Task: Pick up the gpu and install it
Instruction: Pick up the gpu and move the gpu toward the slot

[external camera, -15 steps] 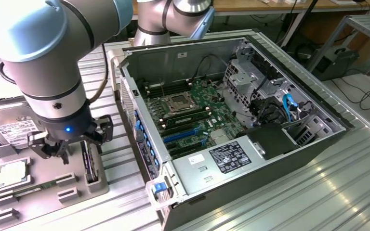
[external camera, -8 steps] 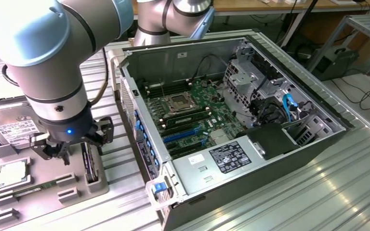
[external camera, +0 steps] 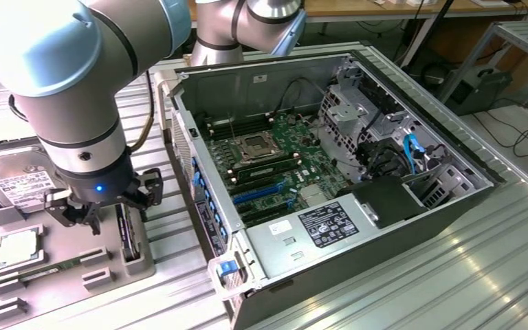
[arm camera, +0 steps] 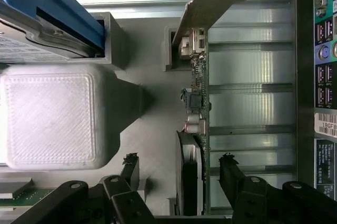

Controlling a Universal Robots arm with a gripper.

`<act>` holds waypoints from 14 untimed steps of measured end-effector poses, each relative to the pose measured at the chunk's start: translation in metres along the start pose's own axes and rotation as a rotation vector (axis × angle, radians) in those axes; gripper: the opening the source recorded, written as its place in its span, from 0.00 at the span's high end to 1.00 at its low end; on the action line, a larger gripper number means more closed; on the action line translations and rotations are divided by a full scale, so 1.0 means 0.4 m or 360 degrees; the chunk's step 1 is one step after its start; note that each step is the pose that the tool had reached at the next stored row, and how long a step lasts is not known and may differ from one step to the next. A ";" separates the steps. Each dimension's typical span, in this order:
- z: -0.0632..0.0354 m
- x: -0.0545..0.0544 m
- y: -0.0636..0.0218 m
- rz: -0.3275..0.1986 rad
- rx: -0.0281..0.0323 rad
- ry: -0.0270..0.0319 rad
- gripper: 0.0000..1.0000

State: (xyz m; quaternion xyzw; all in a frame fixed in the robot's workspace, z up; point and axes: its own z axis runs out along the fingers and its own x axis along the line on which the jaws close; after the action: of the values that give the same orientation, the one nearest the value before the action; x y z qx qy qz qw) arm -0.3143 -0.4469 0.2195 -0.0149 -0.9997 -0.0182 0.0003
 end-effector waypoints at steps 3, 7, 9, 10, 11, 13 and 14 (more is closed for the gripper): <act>0.000 0.000 0.000 0.0000 -0.00002 -0.00001 0.36; 0.002 -0.001 0.000 0.0000 -0.00004 -0.00003 0.43; 0.003 -0.005 0.000 0.0000 -0.00003 -0.00002 0.43; 0.004 -0.007 0.000 0.0000 -0.00004 -0.00003 0.43; 0.004 -0.008 0.000 0.0000 -0.00006 -0.00005 0.43; 0.004 -0.008 0.000 0.0000 -0.00001 -0.00001 0.43; 0.004 -0.008 0.000 0.0000 -0.00002 -0.00002 0.43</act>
State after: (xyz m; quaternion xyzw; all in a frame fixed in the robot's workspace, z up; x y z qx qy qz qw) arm -0.3110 -0.4468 0.2178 -0.0149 -0.9997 -0.0183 0.0003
